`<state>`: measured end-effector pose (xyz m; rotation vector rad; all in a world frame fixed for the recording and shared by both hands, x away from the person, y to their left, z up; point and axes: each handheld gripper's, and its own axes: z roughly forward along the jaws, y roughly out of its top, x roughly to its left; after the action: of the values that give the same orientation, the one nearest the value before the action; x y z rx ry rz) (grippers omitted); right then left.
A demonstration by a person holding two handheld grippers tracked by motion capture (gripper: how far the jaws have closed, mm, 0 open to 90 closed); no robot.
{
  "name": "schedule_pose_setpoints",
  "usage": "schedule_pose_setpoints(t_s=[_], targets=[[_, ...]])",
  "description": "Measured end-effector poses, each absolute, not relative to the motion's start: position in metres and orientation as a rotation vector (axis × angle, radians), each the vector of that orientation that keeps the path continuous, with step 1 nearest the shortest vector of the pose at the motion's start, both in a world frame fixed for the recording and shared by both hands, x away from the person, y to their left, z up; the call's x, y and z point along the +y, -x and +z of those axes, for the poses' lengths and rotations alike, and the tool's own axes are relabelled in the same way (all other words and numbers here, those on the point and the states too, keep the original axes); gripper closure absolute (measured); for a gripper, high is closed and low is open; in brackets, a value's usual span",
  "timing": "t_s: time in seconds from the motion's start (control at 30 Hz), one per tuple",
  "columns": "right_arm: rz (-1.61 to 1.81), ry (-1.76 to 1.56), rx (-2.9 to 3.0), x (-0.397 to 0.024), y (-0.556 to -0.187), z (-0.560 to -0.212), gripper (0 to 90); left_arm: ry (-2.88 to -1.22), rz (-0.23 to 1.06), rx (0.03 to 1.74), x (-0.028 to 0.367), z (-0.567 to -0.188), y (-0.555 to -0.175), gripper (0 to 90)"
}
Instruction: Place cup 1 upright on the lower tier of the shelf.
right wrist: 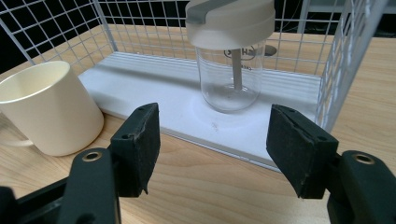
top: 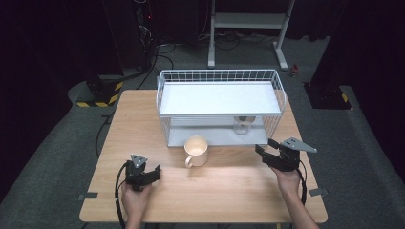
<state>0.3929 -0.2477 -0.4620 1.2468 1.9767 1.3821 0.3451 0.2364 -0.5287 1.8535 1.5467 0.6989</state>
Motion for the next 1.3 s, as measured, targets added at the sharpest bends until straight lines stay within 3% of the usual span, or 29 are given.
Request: schedule_pose_setpoints(t_s=[1.3], targets=[[1.342, -1.295, 1.957, -0.287, -0.351, -0.485, 31.2, -1.85, 0.699, 1.55, 0.236, -0.529, -0.345, 22.9]])
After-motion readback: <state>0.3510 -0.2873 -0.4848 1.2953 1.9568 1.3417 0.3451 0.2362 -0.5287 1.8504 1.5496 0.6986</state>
